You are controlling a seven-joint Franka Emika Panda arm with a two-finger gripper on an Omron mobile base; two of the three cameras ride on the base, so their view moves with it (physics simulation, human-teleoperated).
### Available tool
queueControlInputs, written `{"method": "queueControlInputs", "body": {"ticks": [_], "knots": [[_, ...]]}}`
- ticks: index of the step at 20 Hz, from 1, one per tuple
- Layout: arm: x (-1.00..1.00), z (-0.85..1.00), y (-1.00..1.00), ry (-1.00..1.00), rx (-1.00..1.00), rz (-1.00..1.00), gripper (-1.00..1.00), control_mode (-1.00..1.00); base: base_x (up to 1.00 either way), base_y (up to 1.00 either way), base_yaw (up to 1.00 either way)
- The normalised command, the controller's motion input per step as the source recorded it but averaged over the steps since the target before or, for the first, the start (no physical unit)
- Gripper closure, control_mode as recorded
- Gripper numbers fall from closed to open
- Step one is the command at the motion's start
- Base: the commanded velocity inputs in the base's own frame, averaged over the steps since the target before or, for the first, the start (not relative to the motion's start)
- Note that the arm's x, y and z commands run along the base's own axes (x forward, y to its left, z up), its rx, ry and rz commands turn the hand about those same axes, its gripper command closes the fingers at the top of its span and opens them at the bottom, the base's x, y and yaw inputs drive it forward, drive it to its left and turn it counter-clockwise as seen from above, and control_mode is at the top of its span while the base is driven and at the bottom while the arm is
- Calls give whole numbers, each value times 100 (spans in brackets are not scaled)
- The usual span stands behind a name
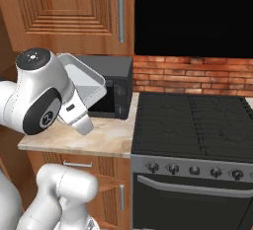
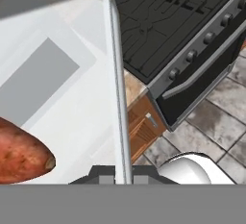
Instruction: Take the sweet potato and sweet potato out of the freezer and place them in the tupperware container on the counter. Then put the tupperware containing the vegetables back in the freezer.
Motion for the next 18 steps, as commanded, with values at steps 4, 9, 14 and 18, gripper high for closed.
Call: {"method": "queueControlInputs", "body": {"ticks": [4, 9, 14, 18], "knots": [[0, 0, 0, 0, 0, 0, 100, -100, 0, 0, 0], [0, 0, 0, 0, 0, 0, 100, -100, 0, 0, 0], [0, -1, 0, 0, 0, 0, 100, 100, -38, 1, 0], [0, 0, 0, 0, 0, 0, 100, 100, -96, 3, 0]]}}
